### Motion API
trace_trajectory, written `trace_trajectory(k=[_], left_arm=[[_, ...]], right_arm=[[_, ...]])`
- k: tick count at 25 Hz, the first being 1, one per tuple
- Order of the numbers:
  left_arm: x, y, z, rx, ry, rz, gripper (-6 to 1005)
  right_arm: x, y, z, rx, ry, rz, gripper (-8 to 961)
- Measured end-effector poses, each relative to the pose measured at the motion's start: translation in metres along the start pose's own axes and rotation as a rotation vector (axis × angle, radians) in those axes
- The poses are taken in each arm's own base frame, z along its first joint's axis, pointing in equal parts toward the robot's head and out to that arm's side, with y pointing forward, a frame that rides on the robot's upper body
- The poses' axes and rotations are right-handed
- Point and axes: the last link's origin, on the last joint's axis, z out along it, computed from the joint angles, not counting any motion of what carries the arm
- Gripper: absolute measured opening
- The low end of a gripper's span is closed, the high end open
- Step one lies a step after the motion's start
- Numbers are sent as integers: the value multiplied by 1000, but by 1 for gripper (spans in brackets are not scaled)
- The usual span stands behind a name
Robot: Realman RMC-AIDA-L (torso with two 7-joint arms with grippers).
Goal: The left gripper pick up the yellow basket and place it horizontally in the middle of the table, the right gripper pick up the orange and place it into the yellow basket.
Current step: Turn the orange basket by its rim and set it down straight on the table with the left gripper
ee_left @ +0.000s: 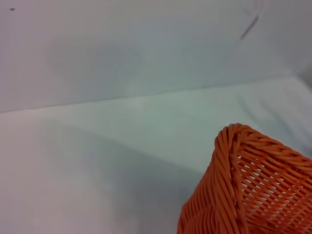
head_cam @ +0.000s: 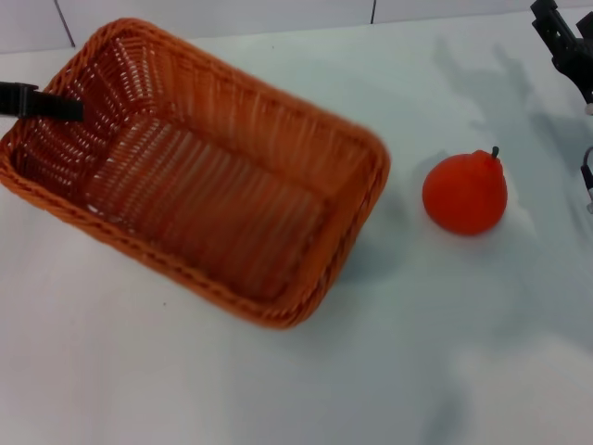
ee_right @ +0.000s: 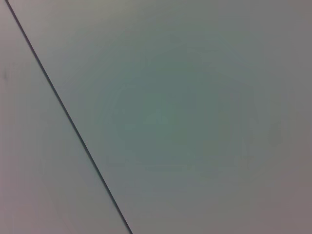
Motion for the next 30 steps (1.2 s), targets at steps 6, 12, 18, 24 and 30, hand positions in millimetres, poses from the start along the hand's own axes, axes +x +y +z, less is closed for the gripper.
trace_trajectory(k=[6,12,18,24,30], left_arm=[[-17,-5,-5,-67,149,-161,159],[-58,-8,6,-66,349,-345,166],[-82,-11,13,-40,406,-413,172],[-105,-10,24,-71,387,-470,178],[-114,-8,33,-96,367,-483,184]], right_arm=[[0,-1,3,1,-4,1,944],[-1,-3,5,8,-11,-2,944],[-2,-2,5,4,-17,2,945],[-4,-1,7,-6,-31,5,945],[-5,-3,11,-10,-44,4,945]])
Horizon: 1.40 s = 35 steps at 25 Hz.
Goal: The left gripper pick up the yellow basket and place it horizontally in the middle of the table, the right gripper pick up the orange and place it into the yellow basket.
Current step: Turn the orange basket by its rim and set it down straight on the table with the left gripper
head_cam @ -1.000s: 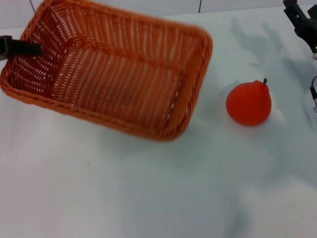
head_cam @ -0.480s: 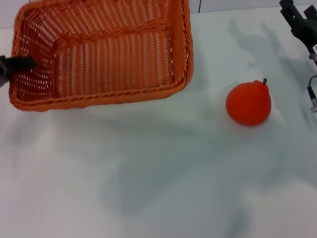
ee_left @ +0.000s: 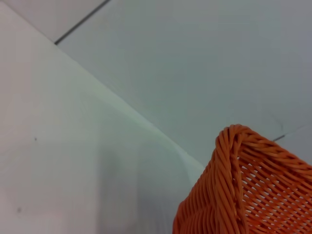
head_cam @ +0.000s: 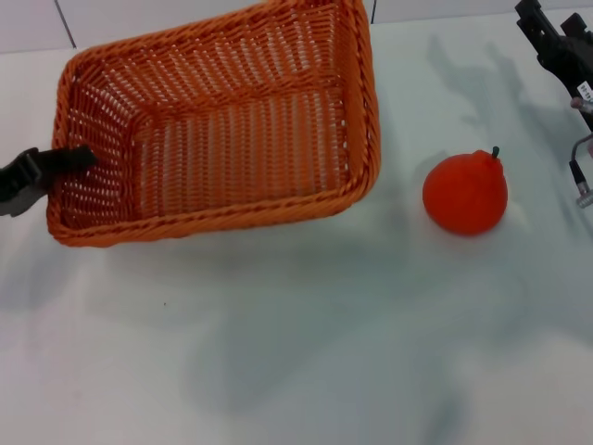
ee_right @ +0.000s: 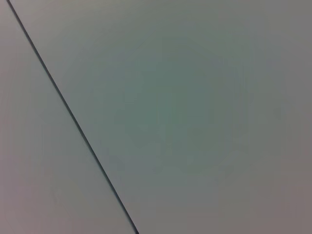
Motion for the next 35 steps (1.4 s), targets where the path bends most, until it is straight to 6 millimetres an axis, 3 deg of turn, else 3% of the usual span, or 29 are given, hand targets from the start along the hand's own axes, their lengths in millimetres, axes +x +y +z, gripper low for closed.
trace_trajectory(k=[12,17,22,29,35], left_arm=[[-19,0,5,-32,-64,-42,197],[-25,-2,4,-32,-75,-46,442],[-28,-4,-7,-50,-103,-52,620],[-27,-5,-31,-107,-165,-53,618],[-34,-1,-37,-163,-207,-65,616]], right_arm=[[1,0,3,-5,-2,2,944],[1,-1,4,-1,-2,1,944],[0,0,5,-10,-12,-1,945],[1,3,7,-20,-21,-10,945],[4,3,9,-15,-16,-19,944]])
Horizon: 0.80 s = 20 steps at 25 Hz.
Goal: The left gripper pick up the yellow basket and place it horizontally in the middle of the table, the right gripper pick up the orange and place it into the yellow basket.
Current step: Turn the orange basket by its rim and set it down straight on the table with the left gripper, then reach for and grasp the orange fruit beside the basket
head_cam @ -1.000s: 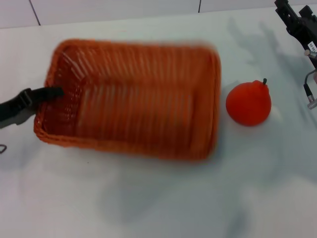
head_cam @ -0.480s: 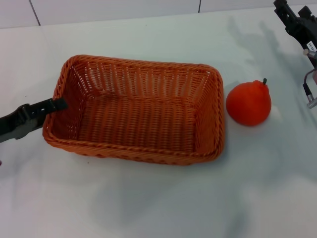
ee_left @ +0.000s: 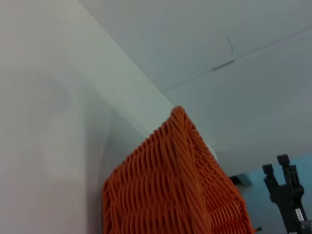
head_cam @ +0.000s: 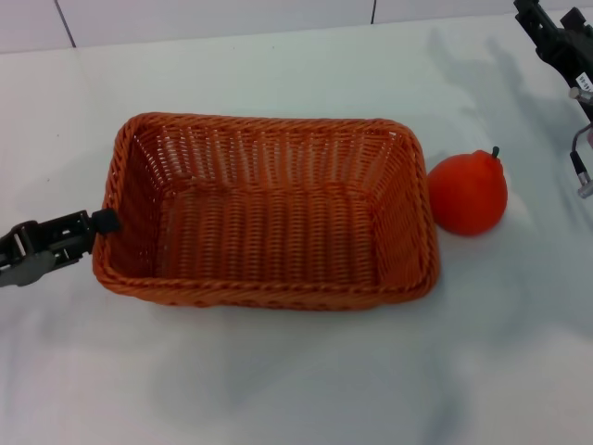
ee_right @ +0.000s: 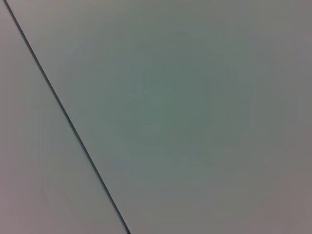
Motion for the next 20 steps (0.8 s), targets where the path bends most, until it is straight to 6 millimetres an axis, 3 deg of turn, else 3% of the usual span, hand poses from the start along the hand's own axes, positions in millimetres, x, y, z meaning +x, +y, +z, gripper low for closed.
trace_trajectory(k=[8,14,16,20], left_arm=[[-5,-10,-14,47,32,33,613],[4,-31,-47,175,256,273,611],[7,-33,-53,190,343,357,610],[10,-28,-57,189,588,534,610]], right_arm=[[9,-6,12,101,-61,-13,943],[40,-12,29,323,-265,-113,944],[59,-12,32,431,-446,-200,944],[79,-10,32,494,-620,-284,945]])
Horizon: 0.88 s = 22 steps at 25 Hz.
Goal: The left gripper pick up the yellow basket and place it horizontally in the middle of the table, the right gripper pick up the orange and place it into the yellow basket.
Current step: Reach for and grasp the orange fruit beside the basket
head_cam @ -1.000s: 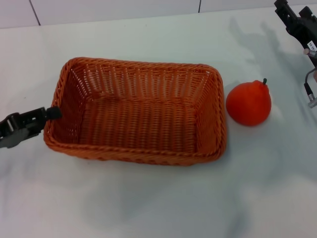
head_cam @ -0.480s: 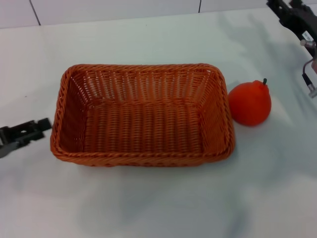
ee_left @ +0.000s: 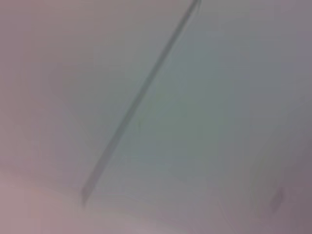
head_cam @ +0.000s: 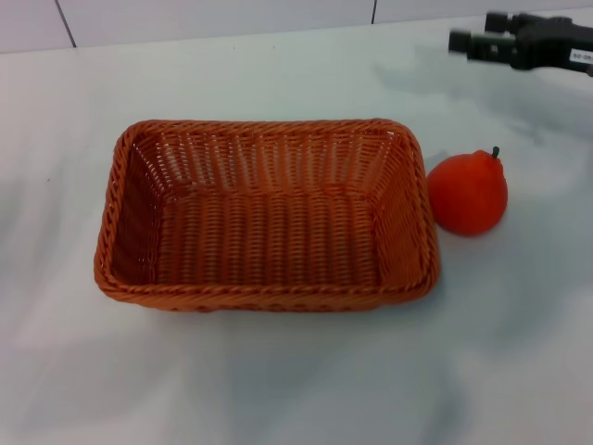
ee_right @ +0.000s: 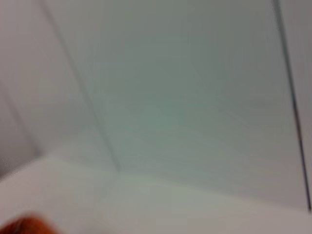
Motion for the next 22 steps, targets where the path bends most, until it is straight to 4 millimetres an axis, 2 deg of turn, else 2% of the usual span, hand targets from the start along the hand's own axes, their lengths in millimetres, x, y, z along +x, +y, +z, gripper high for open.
trace_trajectory(k=[3,4,5,10,12,16,22], left_arm=[[4,6,1,18,179,99,610],[4,6,1,18,179,99,610],[5,12,5,28,273,141,610],[10,17,15,30,351,160,611],[13,19,20,18,360,159,611],[15,21,24,7,367,158,611],[16,22,26,-7,367,149,611]], right_arm=[[12,0,-14,33,-155,-38,944],[16,-1,-19,42,-205,-47,944],[20,-3,-23,51,-253,-56,944],[31,-13,-36,96,-466,-82,943],[29,-16,-34,95,-562,-86,943],[24,-18,-26,80,-627,-98,942],[8,-25,-2,66,-684,-141,929]])
